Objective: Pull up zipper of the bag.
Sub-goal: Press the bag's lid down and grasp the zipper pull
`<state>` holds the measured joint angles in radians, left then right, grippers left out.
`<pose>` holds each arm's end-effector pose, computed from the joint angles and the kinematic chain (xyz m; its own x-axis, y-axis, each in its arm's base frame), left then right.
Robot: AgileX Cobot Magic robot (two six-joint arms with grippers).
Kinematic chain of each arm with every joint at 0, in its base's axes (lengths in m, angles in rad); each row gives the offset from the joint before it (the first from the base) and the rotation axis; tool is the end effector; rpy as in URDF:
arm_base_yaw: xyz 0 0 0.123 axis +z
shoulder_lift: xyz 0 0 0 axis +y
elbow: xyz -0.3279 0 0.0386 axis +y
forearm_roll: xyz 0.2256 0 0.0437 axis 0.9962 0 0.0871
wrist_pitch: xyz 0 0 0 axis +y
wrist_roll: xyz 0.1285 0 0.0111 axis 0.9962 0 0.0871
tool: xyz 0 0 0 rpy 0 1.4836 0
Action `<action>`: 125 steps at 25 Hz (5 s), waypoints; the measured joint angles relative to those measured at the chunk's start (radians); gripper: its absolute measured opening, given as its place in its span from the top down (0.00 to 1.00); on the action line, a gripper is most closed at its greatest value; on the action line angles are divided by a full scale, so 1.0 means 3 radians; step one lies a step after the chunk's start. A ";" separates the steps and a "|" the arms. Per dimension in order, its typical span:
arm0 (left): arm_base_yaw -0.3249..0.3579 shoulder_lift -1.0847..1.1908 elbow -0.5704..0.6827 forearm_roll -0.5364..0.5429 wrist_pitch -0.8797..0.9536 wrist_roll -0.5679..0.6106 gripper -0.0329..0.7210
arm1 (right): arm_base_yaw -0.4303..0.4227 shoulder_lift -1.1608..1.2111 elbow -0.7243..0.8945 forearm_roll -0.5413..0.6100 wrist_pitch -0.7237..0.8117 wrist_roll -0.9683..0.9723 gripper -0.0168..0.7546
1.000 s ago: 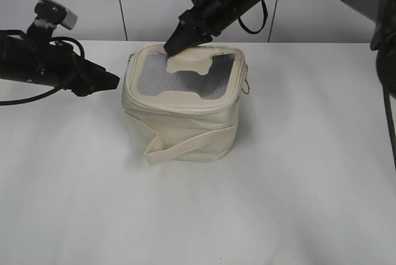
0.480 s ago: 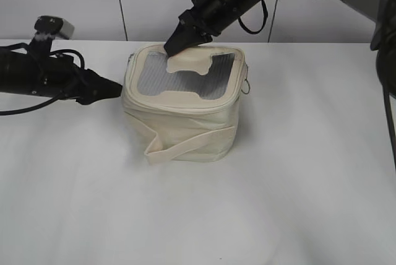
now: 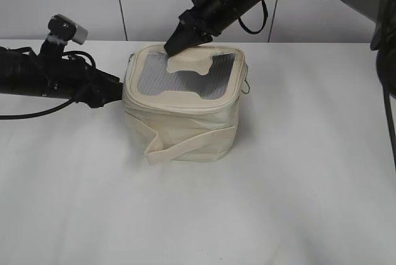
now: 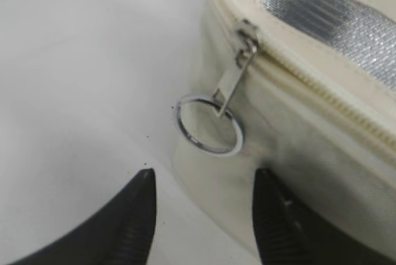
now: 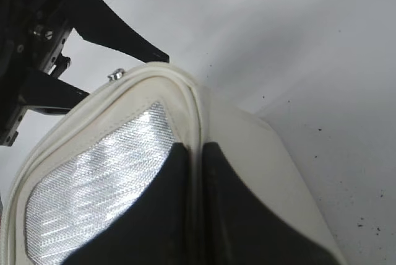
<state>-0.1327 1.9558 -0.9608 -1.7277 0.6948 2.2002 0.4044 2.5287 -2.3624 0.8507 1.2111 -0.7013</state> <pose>0.3753 -0.1325 0.1769 -0.4067 0.3775 -0.8320 0.7875 0.6065 -0.1098 0.4782 0.3034 0.2028 -0.6156 -0.5064 -0.6038 -0.7880 0.3965 0.4710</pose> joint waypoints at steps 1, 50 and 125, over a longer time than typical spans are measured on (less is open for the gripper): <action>-0.0003 0.0000 0.0000 -0.0003 -0.0014 0.0009 0.44 | 0.0000 0.0000 0.0000 0.0000 0.0000 0.0000 0.92; -0.0056 0.0007 -0.0399 0.0122 -0.0068 -0.0017 0.49 | -0.0001 0.0000 0.0000 -0.0001 0.0004 0.0023 0.92; -0.0365 -0.1367 0.1040 0.0444 -0.0915 -0.0464 0.94 | 0.0035 0.0001 0.0000 0.0062 0.0002 0.0237 0.92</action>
<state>-0.2423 1.5455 -0.6488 -1.5946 0.4203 2.0611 0.4148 2.5289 -2.3624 0.8693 1.2116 -0.6301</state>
